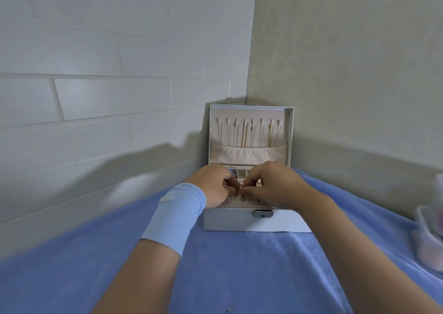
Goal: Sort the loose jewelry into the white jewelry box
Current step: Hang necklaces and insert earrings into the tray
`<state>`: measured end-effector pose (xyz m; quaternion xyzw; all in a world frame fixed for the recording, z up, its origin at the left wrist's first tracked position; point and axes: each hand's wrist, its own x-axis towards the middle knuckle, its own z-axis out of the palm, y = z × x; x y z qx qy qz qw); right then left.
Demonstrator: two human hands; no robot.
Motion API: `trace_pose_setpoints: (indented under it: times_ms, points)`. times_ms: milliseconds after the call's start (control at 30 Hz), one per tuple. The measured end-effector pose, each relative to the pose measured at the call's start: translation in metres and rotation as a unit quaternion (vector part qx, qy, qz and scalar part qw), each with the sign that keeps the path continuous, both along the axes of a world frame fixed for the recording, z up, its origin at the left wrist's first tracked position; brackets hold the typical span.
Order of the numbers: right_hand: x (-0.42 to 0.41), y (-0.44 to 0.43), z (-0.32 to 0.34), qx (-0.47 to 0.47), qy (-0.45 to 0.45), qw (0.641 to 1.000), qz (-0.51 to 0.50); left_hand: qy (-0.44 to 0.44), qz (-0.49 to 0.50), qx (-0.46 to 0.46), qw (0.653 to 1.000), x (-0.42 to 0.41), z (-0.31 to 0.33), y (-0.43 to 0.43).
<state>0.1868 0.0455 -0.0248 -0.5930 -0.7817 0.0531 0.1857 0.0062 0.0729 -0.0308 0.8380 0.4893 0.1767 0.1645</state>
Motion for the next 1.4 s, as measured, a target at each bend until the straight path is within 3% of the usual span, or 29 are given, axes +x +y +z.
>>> trace_pose_setpoints:
  times_ms: [267,367,467,567,667,833,967,1167,1400]
  points:
    - [-0.001,-0.016,0.009,0.01,0.109,0.994,0.001,-0.046,0.042,0.07,0.996,-0.007,0.008,-0.02]
    - [-0.005,-0.039,0.017,-0.025,0.118,0.992,0.033,-0.073,0.037,0.065,0.995,-0.015,0.009,-0.044]
    - [-0.009,-0.064,0.018,-0.094,0.083,0.99,0.059,-0.052,0.024,0.019,0.998,-0.021,0.009,-0.074]
    - [-0.01,-0.089,0.01,-0.169,0.026,0.982,0.074,0.038,-0.009,-0.057,0.998,-0.025,0.002,-0.102]
    - [-0.007,-0.112,0.004,-0.237,0.012,0.968,0.083,0.067,-0.022,-0.131,0.989,-0.03,-0.005,-0.125]
    - [-0.006,-0.136,-0.007,-0.304,-0.02,0.949,0.076,0.098,-0.021,-0.16,0.982,-0.032,-0.018,-0.148]
    - [-0.01,-0.139,-0.012,-0.292,-0.021,0.954,0.066,0.092,-0.02,-0.147,0.985,-0.031,-0.025,-0.151]
    - [-0.005,-0.132,-0.017,-0.255,0.109,0.957,0.088,0.076,-0.018,-0.14,0.987,-0.035,-0.026,-0.144]
    - [-0.003,-0.124,-0.028,-0.228,0.176,0.955,0.072,0.09,-0.015,-0.12,0.989,-0.03,-0.028,-0.138]
